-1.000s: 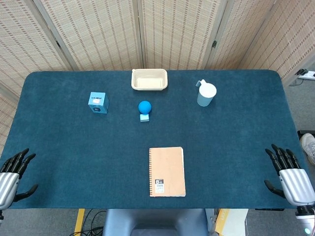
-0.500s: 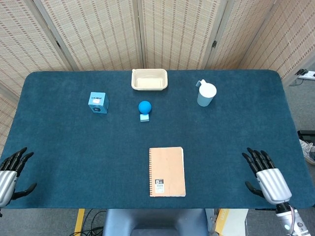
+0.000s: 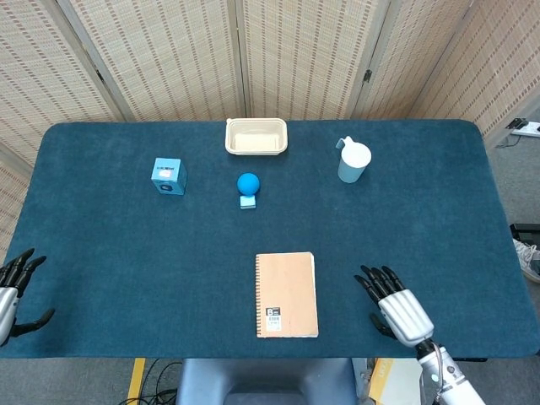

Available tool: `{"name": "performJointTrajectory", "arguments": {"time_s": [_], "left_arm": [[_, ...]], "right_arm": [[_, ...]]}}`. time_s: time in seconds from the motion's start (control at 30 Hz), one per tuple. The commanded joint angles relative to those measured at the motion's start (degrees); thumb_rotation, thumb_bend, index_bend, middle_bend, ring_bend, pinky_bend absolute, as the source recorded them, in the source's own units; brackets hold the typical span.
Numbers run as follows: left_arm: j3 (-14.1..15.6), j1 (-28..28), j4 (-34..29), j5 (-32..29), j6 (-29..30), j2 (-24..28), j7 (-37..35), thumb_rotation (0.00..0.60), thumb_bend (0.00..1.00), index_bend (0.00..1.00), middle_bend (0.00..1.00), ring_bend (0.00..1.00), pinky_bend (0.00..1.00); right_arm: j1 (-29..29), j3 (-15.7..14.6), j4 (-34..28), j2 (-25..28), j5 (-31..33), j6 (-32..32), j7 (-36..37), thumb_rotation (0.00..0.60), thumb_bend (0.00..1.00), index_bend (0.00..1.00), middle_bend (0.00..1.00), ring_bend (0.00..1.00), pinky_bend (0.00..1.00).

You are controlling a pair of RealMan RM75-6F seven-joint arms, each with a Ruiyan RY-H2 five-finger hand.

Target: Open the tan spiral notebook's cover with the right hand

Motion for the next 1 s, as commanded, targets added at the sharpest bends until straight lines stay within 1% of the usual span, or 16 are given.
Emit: {"name": "performJointTrajectory", "arguments": {"time_s": [0.03,0.3,0.43,0.57,0.7,0.83,1.0], "left_arm": [[-0.29,-0.01,0.05,-0.57,-0.10,-0.13,-0.12,0.600,0.27,0.12,0.04,0.07,0.14],[-0.46,0.11,0.47,-0.98,-0.34,0.38,-2.63,0.600,0.27,0.12,0.04,0.07,0.14],[-0.37,0.37,0.33,-0.80,0.08,0.39,-2.06,0.600,0.27,0.12,0.04,0.07,0.14],[-1.16,0.82,0.27,-2.30,1.12,-0.25,-0.27,0.600,0.27,0.12,0.04,0.07,0.14],[-2.32,1.19,0.36,-4.17,1.99,-0.34,-0.12,0.600,0.27,0.12,0.04,0.07,0.14],[-2.64,1.56,0.45,-3.71,2.88,0.17,-2.08,0.600,0.27,0.12,0.04,0.07,0.14],[-3.39,2.48,0.16,-5.13,3.71,1.24,-5.10,0.600,0.27,0.12,0.04,0.07,0.14]], "right_arm": [[2.60,0.77,-0.60,-2.20,0.88,-2.83,-1.20,0.600,0.48,0.00,0.00,0.00,0.00],[4.82,2.80,0.84,-7.20,3.94,-5.26,-6.80,0.600,0.41,0.00,0.00,0.00,0.00],[5.56,3.81,2.93,-10.06,4.94,-4.80,-7.06,0.600,0.34,0.00,0.00,0.00,0.00],[6.63,4.40,5.45,-12.16,5.93,-5.46,-6.62,0.600,0.33,0.00,0.00,0.00,0.00],[7.61,4.79,7.16,-13.80,6.76,-6.05,-6.68,0.600,0.33,0.00,0.00,0.00,0.00],[8.65,5.21,9.10,-15.65,7.82,-6.85,-7.02,0.600,0.33,0.00,0.00,0.00,0.00],[9.30,5.05,10.62,-17.72,8.34,-6.95,-8.25,0.600,0.33,0.00,0.00,0.00,0.00]]}}
